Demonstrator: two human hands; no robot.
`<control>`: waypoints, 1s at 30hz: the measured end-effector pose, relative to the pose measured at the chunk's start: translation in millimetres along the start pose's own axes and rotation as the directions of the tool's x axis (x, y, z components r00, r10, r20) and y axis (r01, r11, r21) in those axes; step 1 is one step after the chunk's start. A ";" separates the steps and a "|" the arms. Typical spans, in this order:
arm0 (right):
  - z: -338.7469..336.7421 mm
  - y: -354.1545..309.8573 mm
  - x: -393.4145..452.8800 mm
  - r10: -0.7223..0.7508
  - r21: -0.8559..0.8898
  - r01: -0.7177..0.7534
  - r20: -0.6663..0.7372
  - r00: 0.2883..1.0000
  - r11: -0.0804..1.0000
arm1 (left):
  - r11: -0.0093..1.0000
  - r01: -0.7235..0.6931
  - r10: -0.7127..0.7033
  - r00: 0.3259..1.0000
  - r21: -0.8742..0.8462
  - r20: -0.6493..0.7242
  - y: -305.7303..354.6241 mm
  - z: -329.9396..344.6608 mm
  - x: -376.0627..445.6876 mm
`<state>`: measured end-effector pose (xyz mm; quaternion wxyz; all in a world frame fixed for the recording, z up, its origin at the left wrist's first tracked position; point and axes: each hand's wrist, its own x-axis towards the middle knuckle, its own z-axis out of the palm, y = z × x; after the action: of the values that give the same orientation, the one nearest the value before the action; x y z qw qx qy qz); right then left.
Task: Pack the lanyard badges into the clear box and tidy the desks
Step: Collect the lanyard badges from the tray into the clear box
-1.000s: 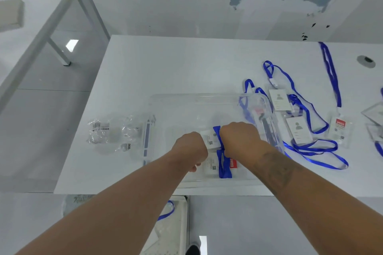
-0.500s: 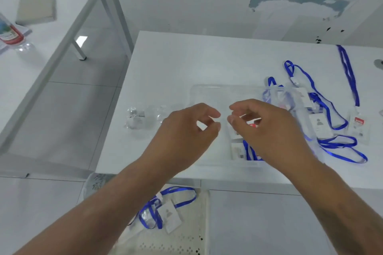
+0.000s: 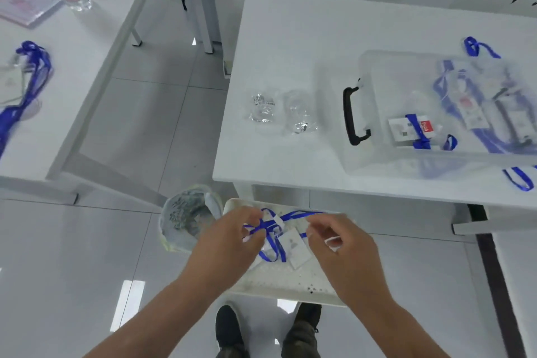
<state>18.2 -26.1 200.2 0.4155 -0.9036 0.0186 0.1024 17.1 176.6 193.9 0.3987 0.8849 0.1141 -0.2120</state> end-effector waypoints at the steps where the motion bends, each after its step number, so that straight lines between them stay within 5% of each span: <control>1: 14.2 13.3 0.6 0.054 -0.039 -0.053 0.029 0.998 0.998 | 0.999 0.025 -0.026 0.999 0.022 0.028 -13.3 9.1 1.4; 7: 90.3 97.0 12.5 0.316 -0.254 -0.283 0.096 0.944 0.925 | 0.989 0.123 -0.135 0.977 0.085 0.163 -57.2 71.5 22.3; 18: 138.3 141.6 48.1 0.343 -0.358 -0.303 0.051 0.938 0.883 | 0.959 0.028 -0.109 0.955 0.283 0.275 -85.4 140.1 72.0; 25: 119.9 132.5 58.1 0.555 -0.034 -0.564 0.233 0.799 0.825 | 0.981 0.161 -0.182 0.959 0.112 0.218 -75.6 137.8 66.6; 30: 85.6 106.1 56.2 0.710 0.246 -0.782 0.329 0.623 0.572 | 0.958 -0.168 0.128 0.976 0.234 0.178 -59.3 115.4 42.1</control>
<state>46.1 -28.1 55.4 0.4931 -0.7011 0.3774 0.3506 -0.4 129.9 67.0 0.3077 0.9137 -0.0126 -0.2651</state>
